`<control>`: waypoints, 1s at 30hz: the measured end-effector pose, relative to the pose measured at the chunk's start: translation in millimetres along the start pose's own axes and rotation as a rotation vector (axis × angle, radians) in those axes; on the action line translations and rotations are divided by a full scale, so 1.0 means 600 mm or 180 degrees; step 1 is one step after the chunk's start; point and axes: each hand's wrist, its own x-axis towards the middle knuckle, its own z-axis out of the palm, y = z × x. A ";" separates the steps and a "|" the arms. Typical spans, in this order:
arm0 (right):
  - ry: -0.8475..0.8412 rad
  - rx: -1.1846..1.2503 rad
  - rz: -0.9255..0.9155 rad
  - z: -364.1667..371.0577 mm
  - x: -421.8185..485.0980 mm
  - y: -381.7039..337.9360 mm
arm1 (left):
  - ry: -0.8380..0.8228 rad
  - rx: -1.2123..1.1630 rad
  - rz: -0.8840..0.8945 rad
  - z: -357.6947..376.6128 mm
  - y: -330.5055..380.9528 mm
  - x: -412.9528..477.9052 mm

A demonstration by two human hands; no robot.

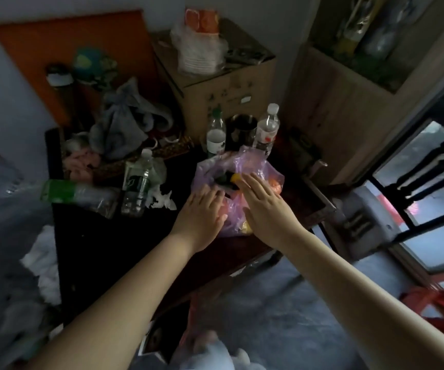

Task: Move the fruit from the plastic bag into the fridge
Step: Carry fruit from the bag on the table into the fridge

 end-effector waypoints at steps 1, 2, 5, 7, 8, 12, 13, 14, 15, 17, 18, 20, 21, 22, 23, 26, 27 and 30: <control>-0.0053 0.0016 0.0003 0.008 0.009 0.009 | -0.0062 0.0004 0.0011 0.000 -0.005 0.008; -0.0115 0.0011 0.0011 0.016 0.017 0.017 | -0.0114 0.0007 0.0055 0.002 -0.010 0.017; -0.0254 -0.0094 0.0066 0.040 0.035 0.042 | -0.0228 0.0043 0.0235 0.017 -0.023 0.052; -0.0379 -0.0217 0.0062 0.057 0.048 0.062 | -0.0305 0.0087 0.0340 0.032 -0.030 0.081; -0.0458 -0.0280 0.0077 0.065 0.055 0.072 | -0.0351 0.0093 0.0381 0.042 -0.034 0.094; -0.0744 -0.0448 0.0201 0.101 0.076 0.117 | -0.0472 0.0050 0.0577 0.074 -0.047 0.124; -0.0810 -0.0462 0.0227 0.108 0.079 0.128 | -0.0475 0.0033 0.0620 0.081 -0.051 0.128; -0.0893 -0.0475 0.0254 0.116 0.080 0.138 | -0.0507 0.0018 0.0646 0.087 -0.053 0.129; -0.0990 -0.0491 0.0290 0.122 0.080 0.147 | -0.0568 -0.0005 0.0656 0.092 -0.056 0.130; -0.1156 -0.0522 0.0398 0.135 0.077 0.165 | -0.0667 -0.0078 0.0643 0.105 -0.063 0.131; -0.1238 -0.0549 0.0454 0.140 0.075 0.173 | -0.0697 -0.0111 0.0634 0.111 -0.066 0.129; -0.1404 -0.0588 0.0544 0.153 0.069 0.188 | -0.0709 -0.0149 0.0607 0.118 -0.073 0.126; -0.1449 -0.0577 0.0575 0.159 0.065 0.197 | -0.0698 -0.0148 0.0581 0.123 -0.077 0.124; -0.1452 -0.0562 0.0584 0.165 0.061 0.206 | -0.0705 -0.0167 0.0538 0.126 -0.079 0.122; -0.1436 -0.0558 0.0584 0.170 0.057 0.215 | -0.0718 -0.0193 0.0492 0.129 -0.081 0.118; -0.1430 -0.0556 0.0604 0.175 0.048 0.235 | -0.0723 -0.0217 0.0383 0.138 -0.089 0.107; -0.1446 -0.0515 0.0598 0.174 0.047 0.240 | -0.0695 -0.0197 0.0329 0.140 -0.091 0.102; -0.1511 -0.0327 0.0564 0.172 0.046 0.254 | -0.0700 -0.0160 0.0128 0.136 -0.091 0.092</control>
